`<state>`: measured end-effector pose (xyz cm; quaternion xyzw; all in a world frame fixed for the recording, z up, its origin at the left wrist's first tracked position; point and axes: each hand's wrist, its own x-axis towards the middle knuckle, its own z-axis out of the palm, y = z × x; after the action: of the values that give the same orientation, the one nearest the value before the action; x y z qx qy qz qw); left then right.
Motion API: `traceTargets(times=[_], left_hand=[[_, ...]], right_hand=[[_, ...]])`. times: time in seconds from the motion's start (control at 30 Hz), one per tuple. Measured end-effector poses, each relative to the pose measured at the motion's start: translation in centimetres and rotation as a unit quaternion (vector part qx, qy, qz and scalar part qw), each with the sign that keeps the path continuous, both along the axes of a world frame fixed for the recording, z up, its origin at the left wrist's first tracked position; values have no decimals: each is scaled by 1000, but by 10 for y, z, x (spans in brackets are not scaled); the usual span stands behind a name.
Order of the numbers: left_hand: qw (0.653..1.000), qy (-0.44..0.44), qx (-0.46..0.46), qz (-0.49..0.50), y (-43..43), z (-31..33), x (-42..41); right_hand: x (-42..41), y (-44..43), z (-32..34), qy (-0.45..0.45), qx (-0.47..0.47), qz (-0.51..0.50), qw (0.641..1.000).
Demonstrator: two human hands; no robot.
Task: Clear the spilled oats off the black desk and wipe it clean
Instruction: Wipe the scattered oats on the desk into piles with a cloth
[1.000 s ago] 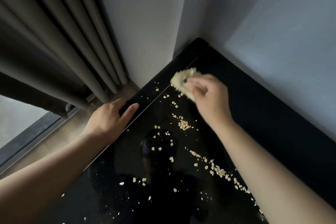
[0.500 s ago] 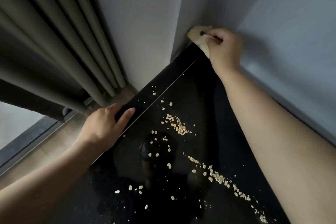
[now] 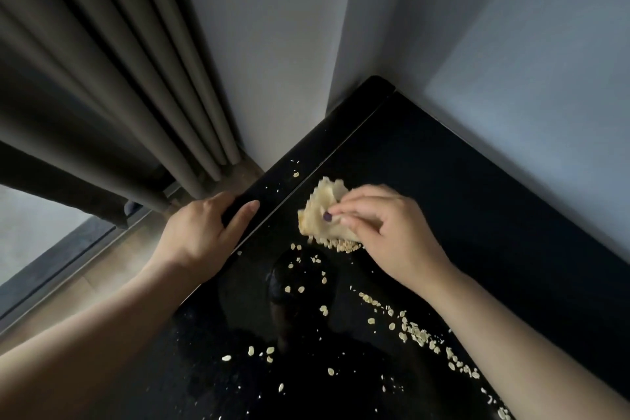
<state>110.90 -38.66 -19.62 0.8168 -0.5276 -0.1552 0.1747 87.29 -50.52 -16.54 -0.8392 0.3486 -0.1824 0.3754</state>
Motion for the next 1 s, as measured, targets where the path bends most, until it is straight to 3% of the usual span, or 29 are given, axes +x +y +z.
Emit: traceTargets(times=[0.13, 0.27, 0.43, 0.53, 0.73, 1.0], left_hand=[[1000, -4, 2, -2, -1, 0, -1], [1000, -18, 6, -1, -1, -2, 0], [1000, -15, 6, 2, -1, -3, 0], [1000, -6, 10, 6, -2, -4, 1], [1000, -7, 13, 5, -2, -5, 1], [1000, -12, 16, -1, -2, -9, 4]], right_hand=[[-3, -6, 5, -37, -80, -78, 993], [25, -47, 5, -73, -69, -165, 981], [80, -78, -9, -30, -77, -215, 973], [90, -68, -19, 4, -90, -179, 980], [56, -8, -15, -16, -68, -33, 997], [19, 19, 3, -23, 17, -12, 1000]])
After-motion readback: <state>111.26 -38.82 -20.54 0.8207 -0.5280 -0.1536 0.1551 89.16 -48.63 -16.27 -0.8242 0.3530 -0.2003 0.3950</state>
